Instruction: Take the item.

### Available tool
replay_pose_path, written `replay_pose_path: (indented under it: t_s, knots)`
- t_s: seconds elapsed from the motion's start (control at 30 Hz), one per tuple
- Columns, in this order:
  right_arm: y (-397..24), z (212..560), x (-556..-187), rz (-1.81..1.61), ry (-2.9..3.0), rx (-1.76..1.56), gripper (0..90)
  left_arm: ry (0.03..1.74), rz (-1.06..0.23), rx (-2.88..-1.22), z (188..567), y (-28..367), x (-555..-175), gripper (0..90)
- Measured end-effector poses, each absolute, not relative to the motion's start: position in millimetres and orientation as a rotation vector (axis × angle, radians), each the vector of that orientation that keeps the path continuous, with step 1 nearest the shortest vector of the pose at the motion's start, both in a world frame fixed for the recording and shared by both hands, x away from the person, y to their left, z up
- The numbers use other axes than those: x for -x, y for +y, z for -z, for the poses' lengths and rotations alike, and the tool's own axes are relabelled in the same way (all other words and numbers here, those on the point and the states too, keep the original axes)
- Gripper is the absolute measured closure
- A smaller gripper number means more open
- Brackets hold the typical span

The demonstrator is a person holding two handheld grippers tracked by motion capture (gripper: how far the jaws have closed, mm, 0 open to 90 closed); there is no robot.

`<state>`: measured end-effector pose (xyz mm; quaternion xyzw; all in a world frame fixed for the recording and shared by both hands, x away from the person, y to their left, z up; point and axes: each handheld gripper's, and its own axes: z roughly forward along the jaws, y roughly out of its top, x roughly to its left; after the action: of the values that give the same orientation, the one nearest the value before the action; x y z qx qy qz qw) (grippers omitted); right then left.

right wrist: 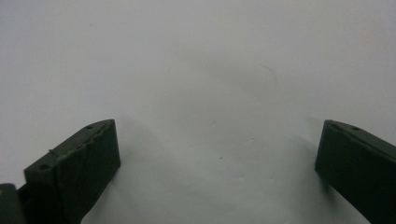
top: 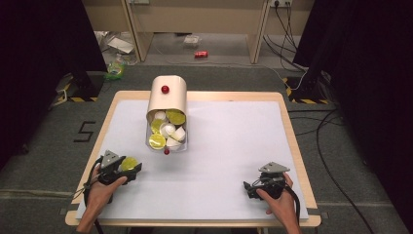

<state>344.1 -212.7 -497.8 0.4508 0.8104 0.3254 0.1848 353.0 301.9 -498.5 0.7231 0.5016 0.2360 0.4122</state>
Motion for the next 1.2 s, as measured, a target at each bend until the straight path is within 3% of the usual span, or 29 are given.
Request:
replay_pose_path:
  t_s: [0.27,0.73,1.2]
  knots:
    - [-212.8,497.8,-344.1,-0.917,2.285,-1.269,0.3,1.245,-0.626,-1.807,487.2,299.4,-345.1,16.3]
    - [-212.8,497.8,-344.1,-0.916,2.284,-1.269,0.3,1.244,-0.64,-1.806,474.2,303.5,-323.8,15.5]
    - [-212.9,497.9,-344.3,-0.916,2.283,-1.261,0.4,1.253,-0.615,-1.815,487.9,304.6,-303.1,15.6]
